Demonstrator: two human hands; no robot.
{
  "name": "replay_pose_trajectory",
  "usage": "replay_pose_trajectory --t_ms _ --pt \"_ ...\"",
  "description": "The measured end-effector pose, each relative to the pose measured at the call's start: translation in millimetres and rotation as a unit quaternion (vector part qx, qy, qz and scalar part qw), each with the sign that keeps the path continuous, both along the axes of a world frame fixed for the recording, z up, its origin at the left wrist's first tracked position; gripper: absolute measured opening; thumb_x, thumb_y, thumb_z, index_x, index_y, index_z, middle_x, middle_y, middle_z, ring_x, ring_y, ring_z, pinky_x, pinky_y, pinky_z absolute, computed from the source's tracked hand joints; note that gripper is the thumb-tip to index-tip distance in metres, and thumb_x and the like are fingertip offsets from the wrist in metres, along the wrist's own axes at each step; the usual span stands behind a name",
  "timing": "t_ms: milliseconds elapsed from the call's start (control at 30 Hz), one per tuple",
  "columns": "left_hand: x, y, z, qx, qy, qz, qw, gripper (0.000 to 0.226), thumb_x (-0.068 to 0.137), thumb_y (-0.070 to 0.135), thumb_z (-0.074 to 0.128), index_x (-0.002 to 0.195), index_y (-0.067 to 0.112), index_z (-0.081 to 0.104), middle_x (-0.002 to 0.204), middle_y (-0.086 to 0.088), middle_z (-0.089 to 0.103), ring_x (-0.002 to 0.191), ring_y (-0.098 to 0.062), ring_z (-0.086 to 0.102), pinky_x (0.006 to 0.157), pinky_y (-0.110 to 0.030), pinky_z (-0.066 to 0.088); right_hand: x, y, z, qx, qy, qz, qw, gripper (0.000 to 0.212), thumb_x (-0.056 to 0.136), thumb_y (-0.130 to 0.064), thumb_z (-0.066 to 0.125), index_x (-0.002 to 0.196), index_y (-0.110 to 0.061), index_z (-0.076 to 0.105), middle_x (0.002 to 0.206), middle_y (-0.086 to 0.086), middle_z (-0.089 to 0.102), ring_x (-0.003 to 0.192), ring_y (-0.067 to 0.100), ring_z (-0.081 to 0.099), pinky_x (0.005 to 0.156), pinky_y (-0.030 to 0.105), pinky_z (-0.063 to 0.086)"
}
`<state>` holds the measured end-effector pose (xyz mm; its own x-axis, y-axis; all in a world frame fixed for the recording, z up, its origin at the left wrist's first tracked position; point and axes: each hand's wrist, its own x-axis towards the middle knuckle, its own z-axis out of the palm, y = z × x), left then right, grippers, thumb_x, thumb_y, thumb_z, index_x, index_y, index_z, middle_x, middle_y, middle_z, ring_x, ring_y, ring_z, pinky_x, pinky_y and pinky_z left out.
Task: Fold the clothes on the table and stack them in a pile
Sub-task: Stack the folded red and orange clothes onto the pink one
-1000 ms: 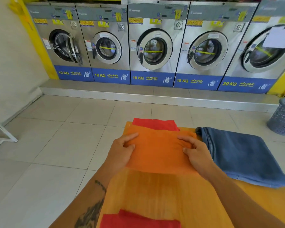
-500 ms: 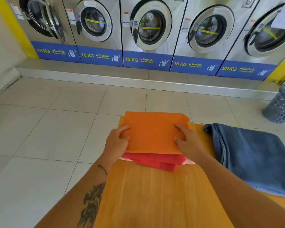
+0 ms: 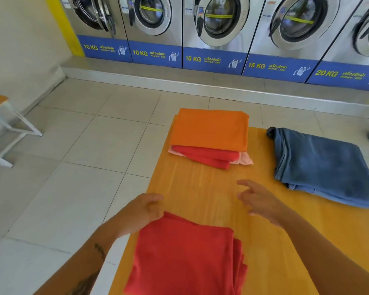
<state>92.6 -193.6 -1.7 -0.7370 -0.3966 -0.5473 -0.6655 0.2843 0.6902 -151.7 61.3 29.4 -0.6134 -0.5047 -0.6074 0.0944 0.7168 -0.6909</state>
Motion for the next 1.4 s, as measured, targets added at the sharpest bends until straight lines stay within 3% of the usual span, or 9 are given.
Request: replay_pose_trajectory --t_ms 200,367,533,633,733,900,1067,1233,1400 --pt "44 56 0 -0.048 0.032 0.066 0.996 0.053 0.09 0.028 0.064 0.137 0.044 0.046 0.136 0.008 0.049 0.117 -0.015 0.054 0.096 -0.031 0.048 85 49 -7 0.002 -0.097 -0.023 0.995 0.05 0.094 -0.025 0.06 0.14 -0.028 0.043 0.116 0.018 0.064 0.099 0.033 0.066 0.068 0.03 0.048" --pt "49 111 -3 -0.005 0.081 0.155 0.985 0.049 0.088 0.019 0.064 0.13 0.044 0.054 0.134 0.008 0.052 0.108 -0.014 0.06 0.088 -0.034 0.055 134 68 -22 -0.034 -0.015 -0.008 0.999 0.082 0.081 -0.019 0.07 0.15 -0.031 0.027 0.123 0.004 0.06 0.101 0.018 0.065 0.083 0.036 0.057" --pt "20 176 0 0.023 0.158 0.262 0.952 0.049 0.09 0.014 0.064 0.132 0.037 0.053 0.13 0.009 0.049 0.107 -0.01 0.052 0.081 -0.025 0.044 120 91 -8 -0.042 0.096 -0.027 0.994 0.08 0.077 0.004 0.054 0.146 -0.03 0.032 0.098 0.01 0.065 0.071 0.018 0.065 0.048 0.025 0.049" --pt "6 193 4 0.066 0.183 0.289 0.937 0.061 0.091 0.014 0.063 0.144 0.036 0.041 0.135 0.005 0.044 0.12 -0.016 0.048 0.092 -0.035 0.047 83 116 4 -0.027 0.166 -0.042 0.985 0.079 0.078 -0.002 0.056 0.149 -0.028 0.03 0.121 0.01 0.054 0.083 0.017 0.062 0.057 0.028 0.052" --pt "6 201 -2 -0.008 0.125 0.245 0.961 0.07 0.089 0.018 0.063 0.15 0.032 0.032 0.145 -0.004 0.038 0.116 -0.02 0.05 0.088 -0.034 0.049 61 147 4 0.044 0.165 -0.049 0.984 0.081 0.081 -0.019 0.061 0.152 -0.029 0.023 0.144 0.016 0.034 0.099 0.027 0.057 0.077 0.04 0.054" --pt "9 211 -7 -0.014 0.123 0.184 0.975 0.07 0.087 0.029 0.06 0.149 0.04 0.03 0.137 -0.004 0.046 0.109 -0.017 0.054 0.088 -0.035 0.052 74 177 -20 0.08 0.118 -0.09 0.986 0.081 0.081 -0.038 0.064 0.151 -0.028 0.026 0.147 0.018 0.034 0.126 0.038 0.047 0.101 0.046 0.045" --pt "-7 217 2 0.092 0.119 0.173 0.973 0.073 0.088 0.025 0.064 0.151 0.039 0.03 0.149 0.001 0.038 0.124 -0.02 0.05 0.096 -0.036 0.05 99 162 -22 -0.081 0.047 -0.152 0.984 0.075 0.085 -0.03 0.069 0.149 -0.033 0.031 0.137 -0.001 0.051 0.117 0.021 0.055 0.099 0.042 0.048" --pt "-15 203 15 0.298 0.134 0.243 0.913 0.062 0.088 0.015 0.066 0.144 0.034 0.046 0.144 -0.001 0.046 0.115 -0.023 0.055 0.089 -0.039 0.051 105 147 -19 -0.118 0.029 -0.158 0.98 0.066 0.086 -0.021 0.069 0.143 -0.04 0.043 0.136 -0.007 0.045 0.118 0.02 0.053 0.103 0.045 0.046" --pt "-30 172 25 0.306 0.155 0.231 0.911 0.057 0.086 0.007 0.066 0.13 0.043 0.059 0.136 0.002 0.051 0.114 -0.027 0.057 0.091 -0.047 0.054 90 112 -6 -0.135 0.032 -0.145 0.98 0.051 0.086 -0.01 0.066 0.128 -0.04 0.06 0.129 -0.003 0.055 0.101 0.016 0.061 0.087 0.037 0.055"
